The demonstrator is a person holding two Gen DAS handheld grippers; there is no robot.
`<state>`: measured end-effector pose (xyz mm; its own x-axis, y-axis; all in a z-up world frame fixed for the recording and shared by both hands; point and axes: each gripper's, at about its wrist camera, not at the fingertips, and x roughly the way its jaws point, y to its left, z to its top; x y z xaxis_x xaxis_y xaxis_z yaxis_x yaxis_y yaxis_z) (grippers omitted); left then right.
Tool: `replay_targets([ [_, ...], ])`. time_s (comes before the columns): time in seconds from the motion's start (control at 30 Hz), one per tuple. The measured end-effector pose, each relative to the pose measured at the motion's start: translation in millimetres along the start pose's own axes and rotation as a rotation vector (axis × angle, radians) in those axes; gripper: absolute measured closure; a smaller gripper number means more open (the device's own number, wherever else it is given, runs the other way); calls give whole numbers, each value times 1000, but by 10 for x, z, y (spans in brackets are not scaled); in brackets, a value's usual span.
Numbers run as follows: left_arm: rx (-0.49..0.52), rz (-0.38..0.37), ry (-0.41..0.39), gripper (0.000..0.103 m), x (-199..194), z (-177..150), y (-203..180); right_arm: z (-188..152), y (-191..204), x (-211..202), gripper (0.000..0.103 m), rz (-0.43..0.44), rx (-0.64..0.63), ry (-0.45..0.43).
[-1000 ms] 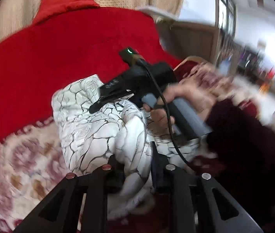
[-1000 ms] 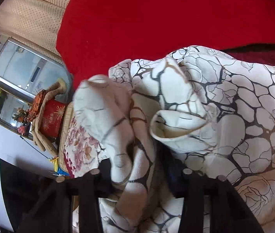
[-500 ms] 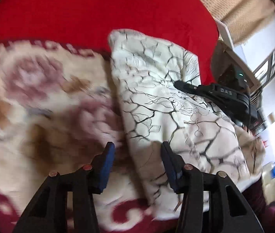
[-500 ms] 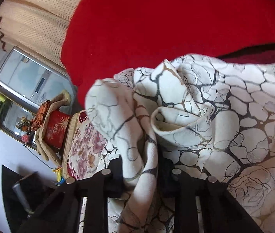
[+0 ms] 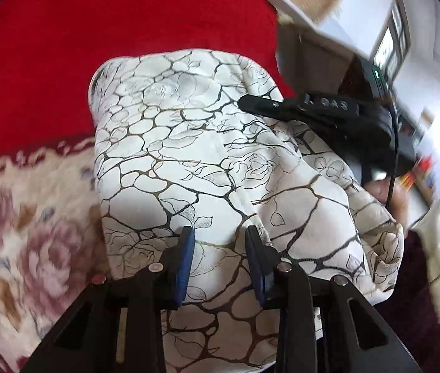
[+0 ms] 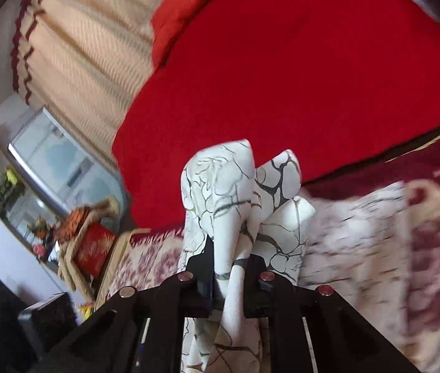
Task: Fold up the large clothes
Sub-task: 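Lay the coat end over the bundle with the left gripper and press it flat with both grippers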
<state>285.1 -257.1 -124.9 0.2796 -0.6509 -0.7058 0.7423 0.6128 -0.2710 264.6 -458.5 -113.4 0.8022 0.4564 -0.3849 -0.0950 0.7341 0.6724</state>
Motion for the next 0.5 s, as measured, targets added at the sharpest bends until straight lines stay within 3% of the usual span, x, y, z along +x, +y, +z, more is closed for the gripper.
replay_targets([
  [0.1,28,28,50,70,329,90,-171,13,-351,-96,91,-93,57,-15],
  [0.17,50,60,77,70,505,90,-214,-48,-707,56,91,-145,117,61],
  [0.3,87,127,92,70,606,91,-302,-202,-984,335,91,-126,182,169],
  [0.4,83,127,94,69,459,100,-351,-200,-915,291,81,-139,172,172],
  [0.5,57,87,74,64,138,47,-272,-156,-865,135,62,-172,187,162],
])
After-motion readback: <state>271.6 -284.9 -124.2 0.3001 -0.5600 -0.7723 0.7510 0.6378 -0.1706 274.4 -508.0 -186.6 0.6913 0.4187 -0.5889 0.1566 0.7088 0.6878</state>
